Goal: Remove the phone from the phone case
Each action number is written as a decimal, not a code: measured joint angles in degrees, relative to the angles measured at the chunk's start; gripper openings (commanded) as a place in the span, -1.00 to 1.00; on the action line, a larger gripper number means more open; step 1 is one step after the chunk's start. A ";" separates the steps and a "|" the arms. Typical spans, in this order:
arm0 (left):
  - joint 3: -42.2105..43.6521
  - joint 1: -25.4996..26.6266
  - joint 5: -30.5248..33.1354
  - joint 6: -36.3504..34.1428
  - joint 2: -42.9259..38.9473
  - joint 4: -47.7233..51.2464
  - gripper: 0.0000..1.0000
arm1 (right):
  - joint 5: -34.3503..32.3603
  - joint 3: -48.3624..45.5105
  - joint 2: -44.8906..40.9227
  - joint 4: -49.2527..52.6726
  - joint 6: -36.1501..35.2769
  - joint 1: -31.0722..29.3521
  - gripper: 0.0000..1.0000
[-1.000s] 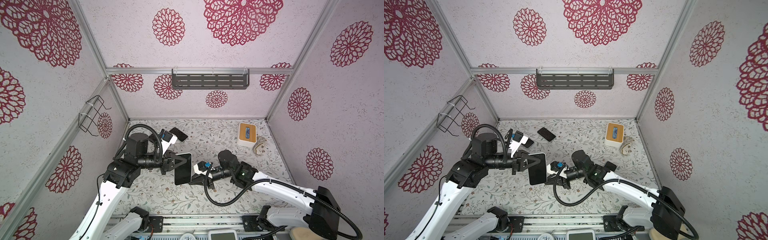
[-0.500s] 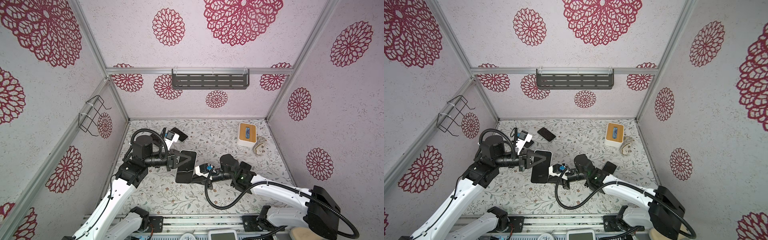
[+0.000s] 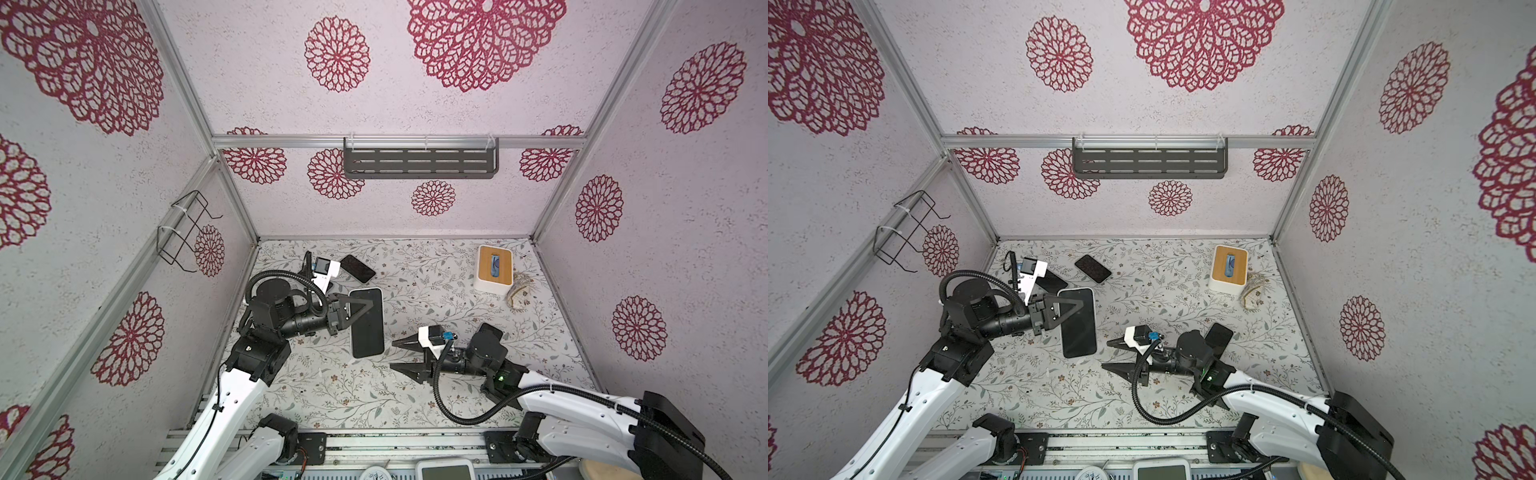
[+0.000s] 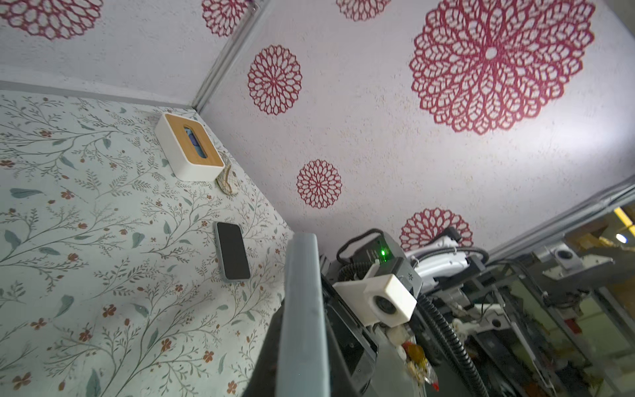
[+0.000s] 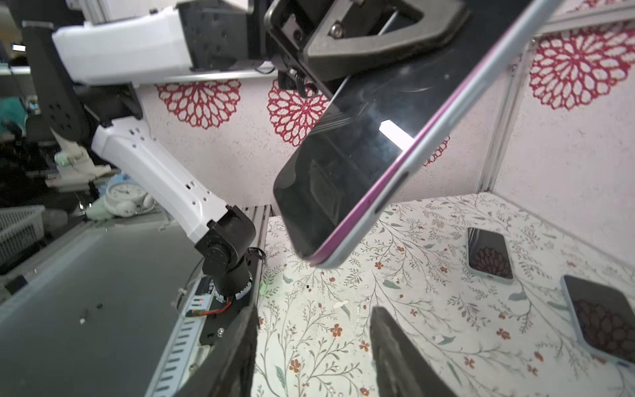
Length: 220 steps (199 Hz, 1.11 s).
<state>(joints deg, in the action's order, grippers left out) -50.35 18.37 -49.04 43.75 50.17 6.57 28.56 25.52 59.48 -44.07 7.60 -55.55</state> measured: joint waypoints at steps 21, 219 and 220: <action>1.40 -0.33 0.76 6.67 0.68 -6.67 -1.00 | -2.05 -1.66 -1.62 -0.02 5.62 -0.24 0.42; 5.20 5.09 0.31 16.57 4.28 -25.11 -1.00 | -4.13 3.91 7.26 -6.75 24.39 -0.04 0.43; 5.20 5.11 0.31 16.57 4.31 -25.18 -1.00 | -4.13 3.91 7.26 -6.78 24.44 -0.02 0.43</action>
<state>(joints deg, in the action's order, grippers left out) -45.15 23.49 -48.73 60.31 54.48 -18.61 24.43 29.43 66.74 -50.85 32.03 -55.57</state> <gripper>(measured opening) 0.128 0.716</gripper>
